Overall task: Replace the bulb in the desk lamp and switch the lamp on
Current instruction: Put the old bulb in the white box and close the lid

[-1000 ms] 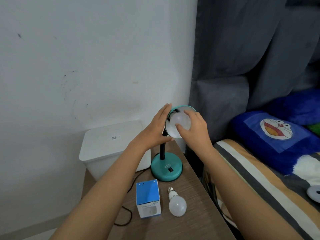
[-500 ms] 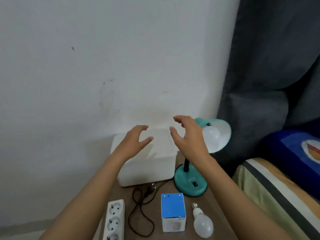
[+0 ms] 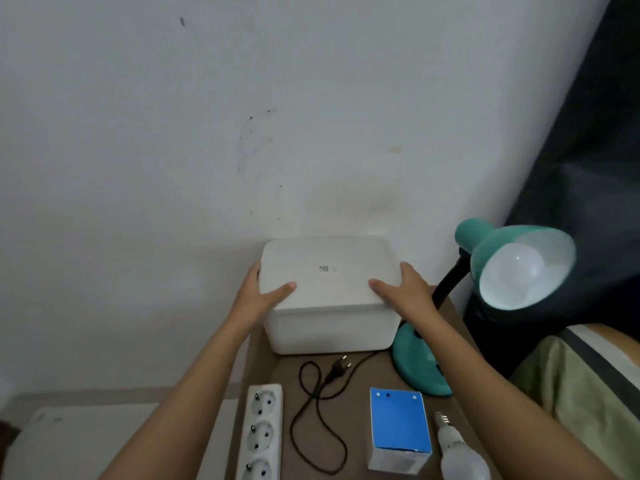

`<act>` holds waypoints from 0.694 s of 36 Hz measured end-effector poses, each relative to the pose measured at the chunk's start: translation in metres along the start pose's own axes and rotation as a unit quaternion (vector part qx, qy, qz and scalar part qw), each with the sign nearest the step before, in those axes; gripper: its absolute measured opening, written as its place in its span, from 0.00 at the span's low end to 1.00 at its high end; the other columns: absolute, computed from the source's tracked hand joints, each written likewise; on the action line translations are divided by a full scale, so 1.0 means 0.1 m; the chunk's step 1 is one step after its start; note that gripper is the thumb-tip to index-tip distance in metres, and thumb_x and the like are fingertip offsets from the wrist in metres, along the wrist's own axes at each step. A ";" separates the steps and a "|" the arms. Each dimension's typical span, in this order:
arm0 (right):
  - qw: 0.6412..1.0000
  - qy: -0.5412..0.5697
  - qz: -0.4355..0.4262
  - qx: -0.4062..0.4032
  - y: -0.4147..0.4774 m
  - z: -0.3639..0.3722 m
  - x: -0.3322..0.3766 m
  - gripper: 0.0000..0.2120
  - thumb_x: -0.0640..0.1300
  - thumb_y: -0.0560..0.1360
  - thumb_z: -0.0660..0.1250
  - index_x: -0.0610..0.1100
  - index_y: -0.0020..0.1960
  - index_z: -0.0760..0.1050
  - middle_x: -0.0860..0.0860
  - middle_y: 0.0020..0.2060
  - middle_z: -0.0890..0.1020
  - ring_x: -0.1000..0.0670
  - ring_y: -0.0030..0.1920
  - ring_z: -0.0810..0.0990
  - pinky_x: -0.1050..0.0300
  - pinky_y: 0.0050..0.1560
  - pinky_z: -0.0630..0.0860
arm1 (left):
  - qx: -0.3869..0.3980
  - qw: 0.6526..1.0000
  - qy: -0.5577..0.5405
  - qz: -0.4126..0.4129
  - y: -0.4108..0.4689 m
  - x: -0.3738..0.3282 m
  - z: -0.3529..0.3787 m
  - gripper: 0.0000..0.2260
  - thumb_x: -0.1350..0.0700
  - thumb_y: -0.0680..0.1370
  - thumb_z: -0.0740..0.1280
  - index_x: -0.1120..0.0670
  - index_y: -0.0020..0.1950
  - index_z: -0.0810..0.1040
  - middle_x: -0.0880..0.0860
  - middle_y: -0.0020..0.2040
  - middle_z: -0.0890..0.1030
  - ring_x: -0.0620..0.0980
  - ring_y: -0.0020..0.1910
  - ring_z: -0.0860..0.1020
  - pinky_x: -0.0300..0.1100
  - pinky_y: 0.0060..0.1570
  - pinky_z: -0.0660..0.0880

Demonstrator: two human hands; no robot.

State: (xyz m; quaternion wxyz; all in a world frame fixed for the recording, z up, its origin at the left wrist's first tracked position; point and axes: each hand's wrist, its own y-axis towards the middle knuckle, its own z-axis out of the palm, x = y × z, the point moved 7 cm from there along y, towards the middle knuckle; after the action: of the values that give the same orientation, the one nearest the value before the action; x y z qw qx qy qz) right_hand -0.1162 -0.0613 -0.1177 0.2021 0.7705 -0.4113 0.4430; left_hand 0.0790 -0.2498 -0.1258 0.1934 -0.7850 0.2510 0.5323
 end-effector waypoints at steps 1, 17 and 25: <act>1.000 0.006 0.002 -0.009 0.01 0.01 0.00 0.24 0.50 0.70 0.71 0.40 0.60 0.69 0.43 0.58 0.77 0.43 0.58 0.76 0.51 0.55 0.75 | -0.008 1.000 -0.027 -0.002 0.01 0.02 0.00 0.31 0.54 0.70 0.75 0.54 0.69 0.66 0.50 0.60 0.75 0.50 0.57 0.75 0.43 0.55 0.72; 0.997 0.038 -0.032 -0.057 -0.04 -0.16 0.38 0.21 0.47 0.69 0.71 0.40 0.55 0.69 0.44 0.55 0.76 0.44 0.54 0.75 0.52 0.51 0.74 | -0.056 0.993 -0.108 0.006 -0.03 -0.31 -0.16 0.25 0.60 0.69 0.75 0.55 0.64 0.70 0.46 0.49 0.77 0.44 0.47 0.77 0.43 0.51 0.75; 0.993 0.077 -0.055 -0.077 -0.55 -0.40 0.63 0.19 0.48 0.68 0.71 0.41 0.52 0.68 0.43 0.54 0.76 0.43 0.53 0.76 0.45 0.53 0.77 | -0.066 0.991 -0.103 0.061 -0.51 -0.77 -0.41 0.30 0.60 0.69 0.75 0.55 0.68 0.67 0.50 0.58 0.74 0.49 0.55 0.74 0.43 0.52 0.74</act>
State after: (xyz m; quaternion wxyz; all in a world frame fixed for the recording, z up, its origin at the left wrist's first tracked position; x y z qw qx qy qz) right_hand -0.0750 -0.0309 -0.0407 0.3161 0.7374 -0.3848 0.4564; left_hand 0.1162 -0.2183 -0.0370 0.1326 -0.7205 0.2416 0.6363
